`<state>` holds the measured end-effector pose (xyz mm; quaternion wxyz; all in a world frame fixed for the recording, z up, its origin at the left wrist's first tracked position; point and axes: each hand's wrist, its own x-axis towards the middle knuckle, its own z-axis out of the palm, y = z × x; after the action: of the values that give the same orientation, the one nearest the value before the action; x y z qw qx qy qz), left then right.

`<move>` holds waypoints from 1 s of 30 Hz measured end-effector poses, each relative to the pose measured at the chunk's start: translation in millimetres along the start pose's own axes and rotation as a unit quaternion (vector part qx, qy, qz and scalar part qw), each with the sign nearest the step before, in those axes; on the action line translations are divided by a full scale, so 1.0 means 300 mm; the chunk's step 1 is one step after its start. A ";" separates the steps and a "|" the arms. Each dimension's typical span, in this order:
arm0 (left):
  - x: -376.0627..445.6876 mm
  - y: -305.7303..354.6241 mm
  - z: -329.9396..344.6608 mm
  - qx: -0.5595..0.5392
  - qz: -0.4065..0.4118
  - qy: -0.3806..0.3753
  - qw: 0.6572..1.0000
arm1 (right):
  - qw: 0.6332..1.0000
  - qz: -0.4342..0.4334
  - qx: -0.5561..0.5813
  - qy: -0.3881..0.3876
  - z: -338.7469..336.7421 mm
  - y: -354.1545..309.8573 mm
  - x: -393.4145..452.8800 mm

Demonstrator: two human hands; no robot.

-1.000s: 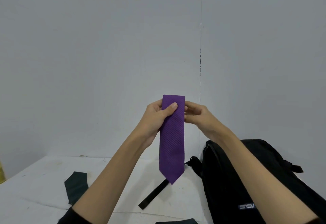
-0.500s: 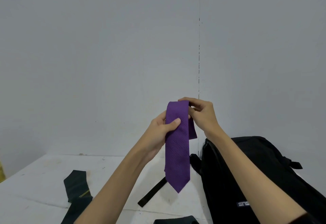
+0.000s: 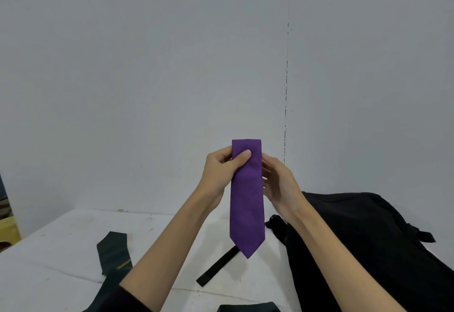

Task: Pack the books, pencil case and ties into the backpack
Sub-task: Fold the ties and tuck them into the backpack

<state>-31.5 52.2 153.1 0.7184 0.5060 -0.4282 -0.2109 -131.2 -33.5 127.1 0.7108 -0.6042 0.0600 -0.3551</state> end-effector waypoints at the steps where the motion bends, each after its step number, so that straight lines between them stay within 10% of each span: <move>1: 0.003 -0.001 0.005 -0.014 -0.007 0.003 1.000 | 1.000 -0.003 -0.011 -0.006 0.003 0.000 -0.002; 15: 0.023 0.032 0.043 -0.031 -0.065 -0.053 0.996 | 0.913 -0.168 -0.276 0.248 0.008 0.087 -0.014; 30: 0.038 0.036 0.037 -0.024 -0.078 -0.068 0.994 | 0.977 -0.100 -0.115 0.148 0.031 -0.018 0.012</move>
<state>-35.9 42.0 169.0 0.6808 0.5047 -0.4304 -0.3107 -126.1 -27.9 135.7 0.5804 -0.6260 0.1438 -0.5006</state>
